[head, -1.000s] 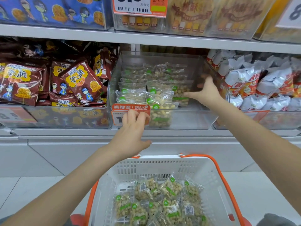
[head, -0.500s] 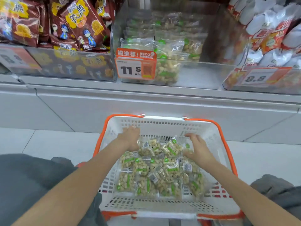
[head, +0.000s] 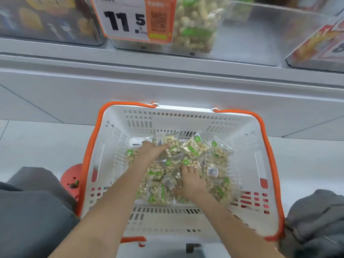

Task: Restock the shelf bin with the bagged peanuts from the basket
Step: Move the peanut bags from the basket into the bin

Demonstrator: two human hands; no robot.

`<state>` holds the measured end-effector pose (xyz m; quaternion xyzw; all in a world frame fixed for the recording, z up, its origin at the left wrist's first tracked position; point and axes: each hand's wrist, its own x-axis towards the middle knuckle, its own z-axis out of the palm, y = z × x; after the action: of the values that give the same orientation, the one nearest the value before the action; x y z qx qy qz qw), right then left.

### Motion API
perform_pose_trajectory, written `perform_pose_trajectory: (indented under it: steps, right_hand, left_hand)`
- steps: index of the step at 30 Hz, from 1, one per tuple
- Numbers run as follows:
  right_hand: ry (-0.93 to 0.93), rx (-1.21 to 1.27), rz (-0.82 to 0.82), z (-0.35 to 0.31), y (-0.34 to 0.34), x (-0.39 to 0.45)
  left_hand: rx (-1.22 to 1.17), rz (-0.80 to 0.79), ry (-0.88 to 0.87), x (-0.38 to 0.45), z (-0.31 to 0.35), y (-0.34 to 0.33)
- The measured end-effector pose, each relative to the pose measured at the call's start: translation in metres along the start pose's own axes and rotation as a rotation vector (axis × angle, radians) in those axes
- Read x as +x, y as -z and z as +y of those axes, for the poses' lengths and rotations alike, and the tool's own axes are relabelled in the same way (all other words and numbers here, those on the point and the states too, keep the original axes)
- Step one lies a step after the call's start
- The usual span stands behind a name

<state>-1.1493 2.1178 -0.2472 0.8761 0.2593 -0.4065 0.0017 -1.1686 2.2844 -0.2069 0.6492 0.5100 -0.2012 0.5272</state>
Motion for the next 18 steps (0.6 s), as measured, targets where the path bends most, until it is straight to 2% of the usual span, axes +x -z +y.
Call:
perform_pose_trajectory:
  steps: [5,8,12,15,18]
  right_hand:
    - [-0.105,0.048,-0.034,-0.015,-0.02,0.014]
    - [-0.098,0.093,-0.07,-0.015,-0.02,0.018]
    - [-0.087,0.272,-0.049,-0.01,-0.006,0.014]
    - [-0.113,0.408,0.029,-0.001,0.017,0.007]
    - [-0.119,0.516,0.094,0.006,0.049,-0.006]
  left_hand:
    - [0.204,0.103,0.042,0.028,0.004,-0.012]
    - [0.163,0.108,0.043,0.043,-0.002,-0.021]
    - [-0.09,0.126,0.015,0.032,-0.002,-0.012]
    - [-0.363,0.106,0.043,0.023,0.002,0.005]
    - [-0.678,-0.069,0.061,0.008,0.017,0.028]
